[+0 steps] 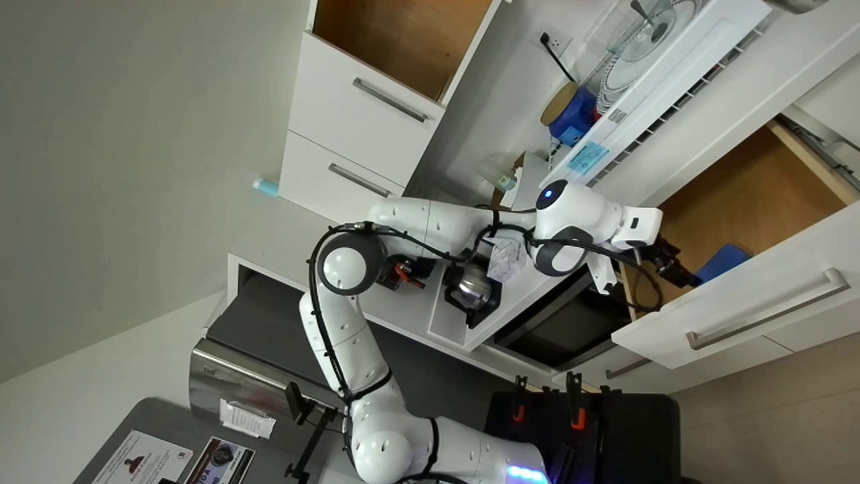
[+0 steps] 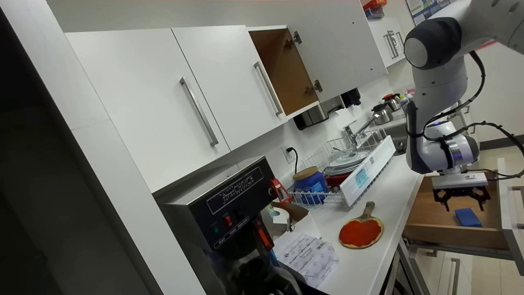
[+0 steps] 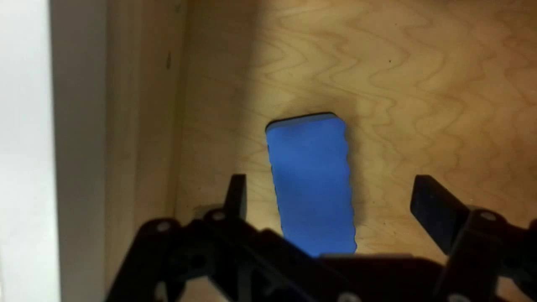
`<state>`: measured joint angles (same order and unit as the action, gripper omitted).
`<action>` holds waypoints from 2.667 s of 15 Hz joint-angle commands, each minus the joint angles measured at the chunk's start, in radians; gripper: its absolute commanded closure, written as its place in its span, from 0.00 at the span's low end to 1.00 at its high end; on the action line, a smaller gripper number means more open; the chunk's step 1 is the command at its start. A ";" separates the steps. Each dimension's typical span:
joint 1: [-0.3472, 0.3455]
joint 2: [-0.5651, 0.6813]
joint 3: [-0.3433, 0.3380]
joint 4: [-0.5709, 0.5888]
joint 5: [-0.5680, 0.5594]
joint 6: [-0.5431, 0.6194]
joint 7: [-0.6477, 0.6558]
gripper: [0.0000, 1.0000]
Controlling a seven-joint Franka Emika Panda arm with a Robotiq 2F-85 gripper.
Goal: Remove the blue object from the drawer, put it on the bottom shelf of the open cabinet, and then close the cabinet
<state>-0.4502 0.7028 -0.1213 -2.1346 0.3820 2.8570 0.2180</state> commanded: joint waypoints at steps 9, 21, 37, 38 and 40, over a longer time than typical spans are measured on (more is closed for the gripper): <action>0.008 0.182 -0.001 0.120 0.006 0.165 0.022 0.00; 0.062 0.075 -0.068 0.047 0.013 0.126 0.081 0.68; 0.327 -0.606 -0.241 -0.205 -0.251 -0.129 0.203 0.68; 0.328 -0.645 -0.223 -0.201 -0.265 -0.151 0.215 0.68; 0.324 -0.719 -0.175 -0.197 -0.260 -0.178 0.202 0.68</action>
<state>-0.1274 0.1211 -0.3434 -2.2957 0.1413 2.7350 0.4035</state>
